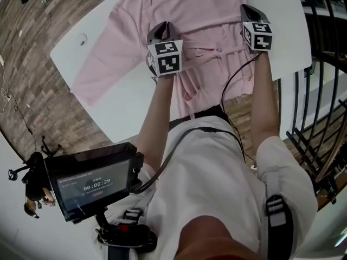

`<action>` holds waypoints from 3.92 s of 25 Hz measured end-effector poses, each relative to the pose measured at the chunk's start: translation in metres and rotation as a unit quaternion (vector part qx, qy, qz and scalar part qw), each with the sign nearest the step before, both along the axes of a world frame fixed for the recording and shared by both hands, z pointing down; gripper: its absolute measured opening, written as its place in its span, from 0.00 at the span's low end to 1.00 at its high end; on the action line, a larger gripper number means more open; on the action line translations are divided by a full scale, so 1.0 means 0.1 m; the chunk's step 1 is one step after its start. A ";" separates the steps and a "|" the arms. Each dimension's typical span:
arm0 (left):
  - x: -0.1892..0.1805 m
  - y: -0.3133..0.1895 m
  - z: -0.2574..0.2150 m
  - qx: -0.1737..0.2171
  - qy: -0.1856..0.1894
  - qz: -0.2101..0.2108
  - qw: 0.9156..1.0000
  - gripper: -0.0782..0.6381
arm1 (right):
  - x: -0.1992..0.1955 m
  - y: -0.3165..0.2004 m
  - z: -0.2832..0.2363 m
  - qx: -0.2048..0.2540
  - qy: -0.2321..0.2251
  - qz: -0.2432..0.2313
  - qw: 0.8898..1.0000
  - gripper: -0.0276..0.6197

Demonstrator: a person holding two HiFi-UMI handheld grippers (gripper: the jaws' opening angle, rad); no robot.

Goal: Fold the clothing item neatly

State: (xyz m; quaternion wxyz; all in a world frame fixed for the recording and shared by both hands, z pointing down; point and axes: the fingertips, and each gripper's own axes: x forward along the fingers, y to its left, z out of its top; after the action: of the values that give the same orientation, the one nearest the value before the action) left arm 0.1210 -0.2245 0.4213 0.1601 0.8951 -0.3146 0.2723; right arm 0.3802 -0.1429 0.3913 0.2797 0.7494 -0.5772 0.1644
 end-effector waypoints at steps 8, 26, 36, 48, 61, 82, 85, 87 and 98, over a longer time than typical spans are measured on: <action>0.02 -0.09 0.24 -0.031 -0.020 -0.003 0.999 0.11 | 0.15 -0.11 0.27 -0.040 0.003 -0.013 0.999 0.05; 0.08 0.71 -0.55 0.063 0.039 0.077 0.994 0.11 | -1.21 -0.14 -0.62 0.108 -0.029 -0.147 0.983 0.05; -0.50 0.53 -0.33 0.065 0.046 0.093 0.992 0.11 | -2.45 -1.09 -0.38 0.108 -0.054 -0.280 0.952 0.05; -1.32 0.66 -0.17 0.037 0.024 -0.020 0.999 0.11 | -3.92 -1.21 -0.04 0.100 -0.166 -0.439 0.877 0.05; -2.18 1.13 0.10 0.031 -0.020 -0.113 0.993 0.11 | -5.63 -1.18 0.55 0.060 -0.182 -0.575 0.795 0.05; -2.24 1.34 0.03 0.029 -0.001 -0.123 0.992 0.11 | -6.23 -1.48 1.40 -0.102 -0.067 -0.546 0.829 0.17; -2.30 1.30 0.02 0.031 0.001 -0.126 0.992 0.11 | -6.35 -1.53 1.42 -0.110 -0.058 -0.549 0.827 0.17; -2.34 1.28 0.02 0.030 0.002 -0.124 0.992 0.11 | -6.45 -1.55 1.42 -0.107 -0.055 -0.556 0.822 0.17; -2.31 1.30 0.04 0.021 0.007 -0.122 0.992 0.11 | -6.47 -1.56 1.51 -0.119 -0.031 -0.564 0.816 0.17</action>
State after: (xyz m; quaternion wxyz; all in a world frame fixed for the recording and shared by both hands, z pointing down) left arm -0.1103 -0.0946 0.4257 0.1759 0.8552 -0.4254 0.2380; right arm -0.2668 -0.2985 0.5425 0.3921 0.2476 -0.8833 0.0686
